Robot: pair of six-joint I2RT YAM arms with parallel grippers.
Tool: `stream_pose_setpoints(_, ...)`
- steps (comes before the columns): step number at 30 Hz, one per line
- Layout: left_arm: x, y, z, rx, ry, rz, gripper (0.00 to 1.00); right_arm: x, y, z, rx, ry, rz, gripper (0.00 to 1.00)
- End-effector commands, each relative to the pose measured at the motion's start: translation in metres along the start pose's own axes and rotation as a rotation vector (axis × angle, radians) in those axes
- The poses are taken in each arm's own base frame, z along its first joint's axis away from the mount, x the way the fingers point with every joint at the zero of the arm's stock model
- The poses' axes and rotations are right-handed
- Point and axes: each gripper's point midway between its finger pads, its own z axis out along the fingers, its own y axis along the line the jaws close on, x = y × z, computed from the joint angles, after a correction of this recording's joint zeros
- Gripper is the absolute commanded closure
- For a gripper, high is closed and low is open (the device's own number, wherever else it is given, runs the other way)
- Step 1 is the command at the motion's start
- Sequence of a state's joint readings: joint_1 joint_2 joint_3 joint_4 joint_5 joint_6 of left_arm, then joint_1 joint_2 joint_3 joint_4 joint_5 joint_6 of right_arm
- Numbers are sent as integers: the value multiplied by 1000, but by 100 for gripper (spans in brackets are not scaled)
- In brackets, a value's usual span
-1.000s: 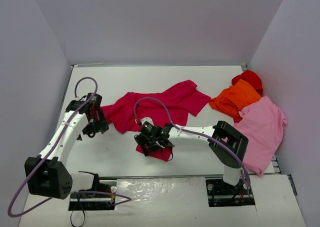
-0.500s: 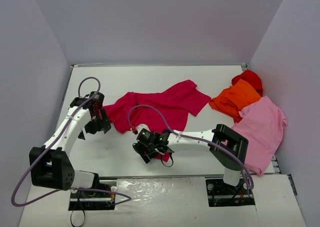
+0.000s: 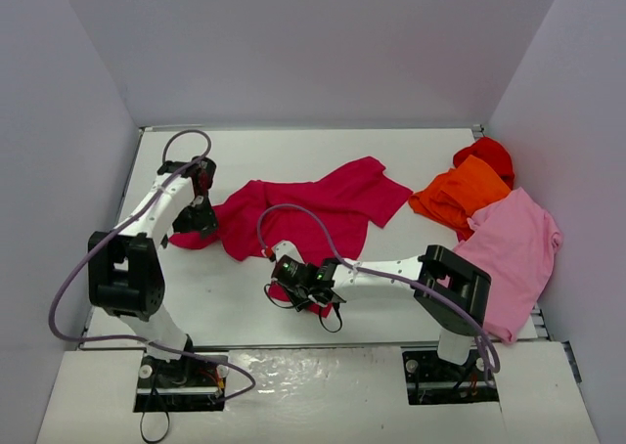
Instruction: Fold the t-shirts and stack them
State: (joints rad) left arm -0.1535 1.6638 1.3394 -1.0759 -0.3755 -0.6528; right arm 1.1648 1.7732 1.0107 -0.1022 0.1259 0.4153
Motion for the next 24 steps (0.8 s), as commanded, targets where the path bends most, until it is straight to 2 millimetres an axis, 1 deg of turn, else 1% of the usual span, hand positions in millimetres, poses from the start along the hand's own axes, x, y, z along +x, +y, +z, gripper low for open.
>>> stream_pose_setpoints(1,-37,17,-11,-127,-77,-24,3,62,-33,2,116,176,1,81)
stream_pose_setpoints(4,-52,16,-8,-163,-82,-19,3,66,-32,4,109,174,10,83)
stream_pose_setpoints(5,-57,14,-4,-179,-77,-13,3,67,-32,4,106,174,11,85)
stream_pose_setpoints(8,-61,18,4,-224,-63,7,3,66,-32,3,105,164,14,87)
stream_pose_setpoints(9,-60,19,9,-222,-43,10,3,66,-33,2,105,161,14,87)
stream_pose_setpoints(10,-56,16,12,-204,-28,19,3,65,-33,1,104,157,15,86)
stream_pose_setpoints(12,-48,14,27,-140,29,-5,3,64,-34,-1,106,151,14,85)
stream_pose_setpoints(13,-44,13,32,-103,58,-24,4,64,-34,-1,106,149,14,84)
stream_pose_setpoints(16,-33,13,41,-62,102,-37,4,64,-33,-1,100,147,17,84)
stream_pose_setpoints(18,-32,22,48,-37,137,-63,4,62,-30,-1,89,143,20,84)
stream_pose_setpoints(22,-29,20,56,34,175,-83,7,59,-27,-2,75,139,23,84)
stream_pose_setpoints(24,-30,16,60,76,187,-100,9,56,-25,-2,69,133,27,84)
